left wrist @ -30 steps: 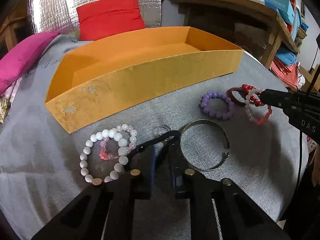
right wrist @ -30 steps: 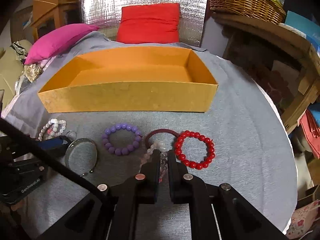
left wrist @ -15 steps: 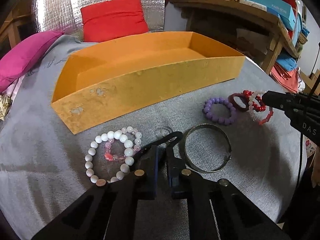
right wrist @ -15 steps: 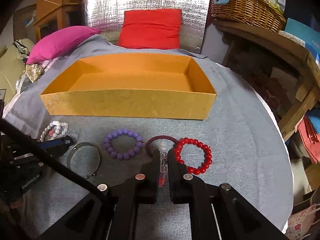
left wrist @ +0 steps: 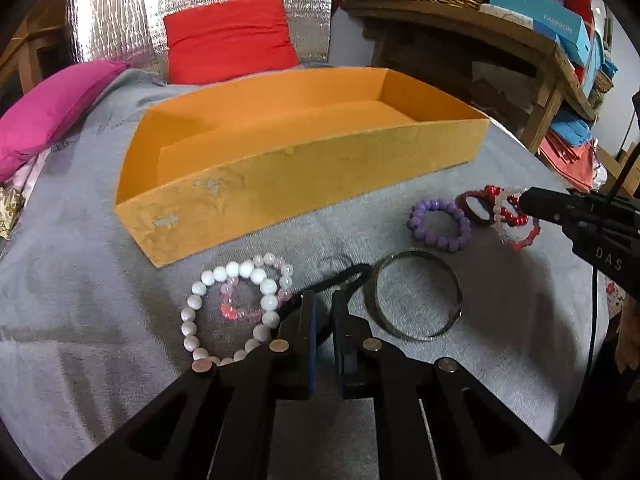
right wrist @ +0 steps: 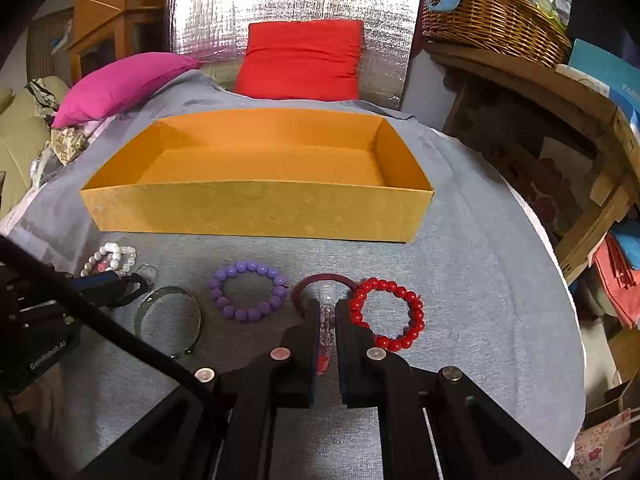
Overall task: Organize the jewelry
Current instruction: 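Lift black hair tie with left tool while right tool lifts pink-and-white bracelet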
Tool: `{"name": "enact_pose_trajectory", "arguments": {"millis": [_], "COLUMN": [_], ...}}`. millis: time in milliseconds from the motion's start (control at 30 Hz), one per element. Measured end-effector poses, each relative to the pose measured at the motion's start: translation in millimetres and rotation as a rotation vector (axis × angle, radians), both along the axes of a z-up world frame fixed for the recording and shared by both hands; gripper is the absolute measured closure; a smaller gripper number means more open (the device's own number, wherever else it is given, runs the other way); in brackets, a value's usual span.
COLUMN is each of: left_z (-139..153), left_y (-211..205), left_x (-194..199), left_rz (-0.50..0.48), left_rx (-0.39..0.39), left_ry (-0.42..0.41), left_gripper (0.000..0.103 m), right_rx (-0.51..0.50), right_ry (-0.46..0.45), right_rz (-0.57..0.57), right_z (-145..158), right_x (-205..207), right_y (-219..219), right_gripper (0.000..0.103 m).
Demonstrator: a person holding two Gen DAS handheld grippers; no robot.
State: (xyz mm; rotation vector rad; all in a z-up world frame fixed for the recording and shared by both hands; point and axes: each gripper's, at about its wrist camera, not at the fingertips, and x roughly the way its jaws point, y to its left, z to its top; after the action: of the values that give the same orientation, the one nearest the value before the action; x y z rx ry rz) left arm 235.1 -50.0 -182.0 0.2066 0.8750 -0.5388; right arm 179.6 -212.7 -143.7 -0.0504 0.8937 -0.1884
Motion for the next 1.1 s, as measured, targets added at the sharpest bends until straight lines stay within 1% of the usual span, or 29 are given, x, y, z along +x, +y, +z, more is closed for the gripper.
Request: {"name": "enact_pose_trajectory", "arguments": {"millis": [167, 267, 333, 400, 433, 467, 600, 667, 733, 767, 800, 833, 900, 1033, 1100], "left_z": [-1, -2, -1, 2, 3, 5, 5, 1, -1, -2, -3, -4, -8, -12, -11], "left_y": [1, 0, -3, -7, -9, -11, -15, -17, -16, -17, -18, -19, -21, -20, -16], "left_x": [0, 4, 5, 4, 3, 3, 7, 13, 15, 18, 20, 21, 27, 25, 26], "left_rz": [-0.017, -0.019, -0.024, -0.033, -0.035, -0.038, -0.067, -0.069, -0.077, -0.089, -0.098, -0.109, -0.128, -0.142, -0.135], "left_rx": [0.008, 0.011, 0.018, 0.029, 0.036, 0.043, 0.045, 0.059, 0.05, 0.049, 0.053, 0.06, 0.05, 0.037, 0.009], "left_ry": [0.008, 0.017, 0.01, -0.023, -0.042, -0.062, -0.068, -0.053, -0.043, -0.041, -0.044, -0.045, -0.019, 0.018, 0.044], "left_gripper": [0.095, 0.091, 0.083, 0.059, 0.055, 0.053, 0.053, 0.053, 0.054, 0.058, 0.065, 0.069, 0.084, 0.089, 0.093], "right_rx": [0.031, 0.056, 0.069, 0.082, 0.091, 0.096, 0.101, 0.099, 0.099, 0.1, 0.1, 0.099, 0.1, 0.097, 0.097], "right_ry": [0.009, 0.014, 0.02, 0.023, 0.027, 0.03, 0.038, 0.038, 0.041, 0.042, 0.043, 0.043, 0.044, 0.047, 0.043], "right_rz": [-0.004, -0.009, -0.011, -0.011, -0.012, -0.014, -0.017, -0.015, -0.013, -0.013, -0.013, -0.014, -0.014, -0.012, -0.015], "right_z": [-2, -4, -6, -7, -8, -9, -11, -12, -13, -13, -13, -13, -13, -15, -15], "right_x": [1, 2, 2, 2, 3, 3, 3, 3, 3, 3, 3, 3, 4, 6, 6], "right_y": [-4, -7, -9, -10, -11, -12, -14, -12, -12, -13, -13, -12, -13, -12, -12], "right_gripper": [0.095, 0.095, 0.095, 0.095, 0.095, 0.095, 0.095, 0.095, 0.095, 0.095, 0.095, 0.095, 0.095, 0.095, 0.095]}}
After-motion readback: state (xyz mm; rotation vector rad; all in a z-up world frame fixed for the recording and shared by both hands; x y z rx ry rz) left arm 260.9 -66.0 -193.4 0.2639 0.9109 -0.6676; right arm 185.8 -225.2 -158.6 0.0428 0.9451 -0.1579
